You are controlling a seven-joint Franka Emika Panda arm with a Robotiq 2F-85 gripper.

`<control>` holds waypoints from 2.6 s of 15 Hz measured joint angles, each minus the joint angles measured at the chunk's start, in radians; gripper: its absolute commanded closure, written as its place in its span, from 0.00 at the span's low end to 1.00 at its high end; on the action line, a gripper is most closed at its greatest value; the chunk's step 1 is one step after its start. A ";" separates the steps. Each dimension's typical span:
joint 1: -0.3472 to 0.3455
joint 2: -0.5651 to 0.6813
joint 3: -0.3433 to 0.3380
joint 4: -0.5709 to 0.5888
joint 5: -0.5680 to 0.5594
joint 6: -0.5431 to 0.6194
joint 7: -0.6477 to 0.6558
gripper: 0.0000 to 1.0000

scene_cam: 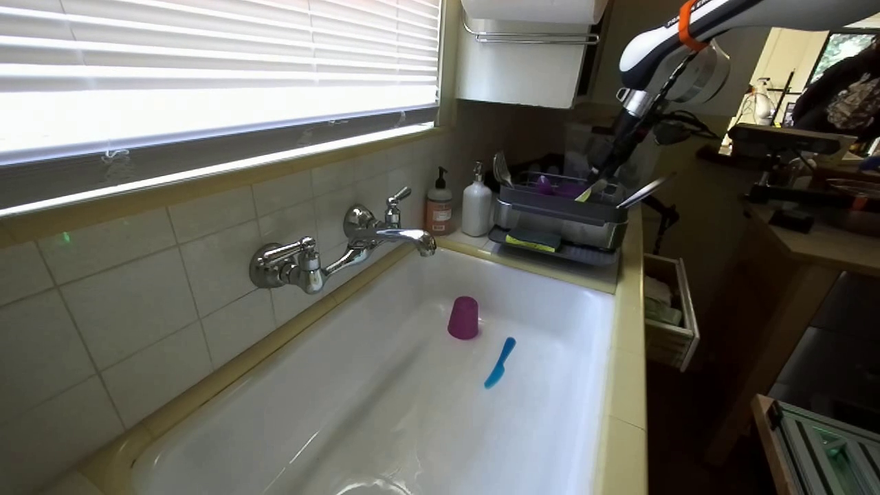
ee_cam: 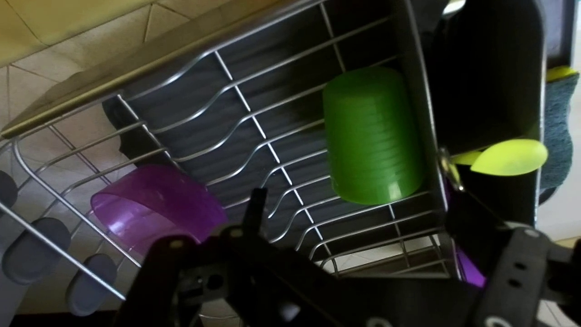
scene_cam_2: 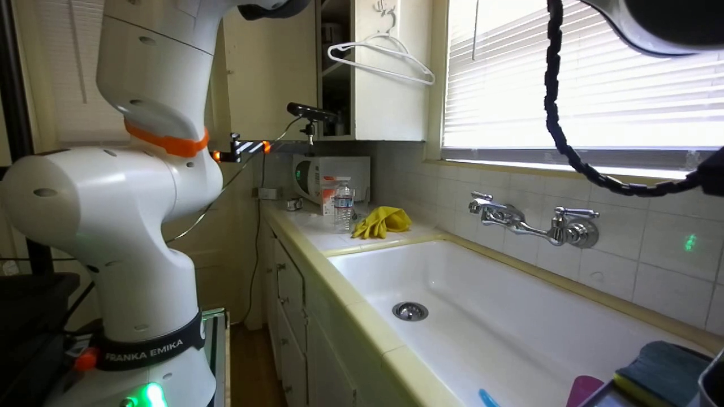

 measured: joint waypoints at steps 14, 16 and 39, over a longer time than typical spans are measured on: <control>-0.060 0.160 0.070 0.196 -0.003 -0.152 -0.083 0.00; -0.066 0.175 0.075 0.213 -0.006 -0.168 -0.093 0.00; -0.141 0.252 0.119 0.309 -0.017 -0.246 -0.134 0.00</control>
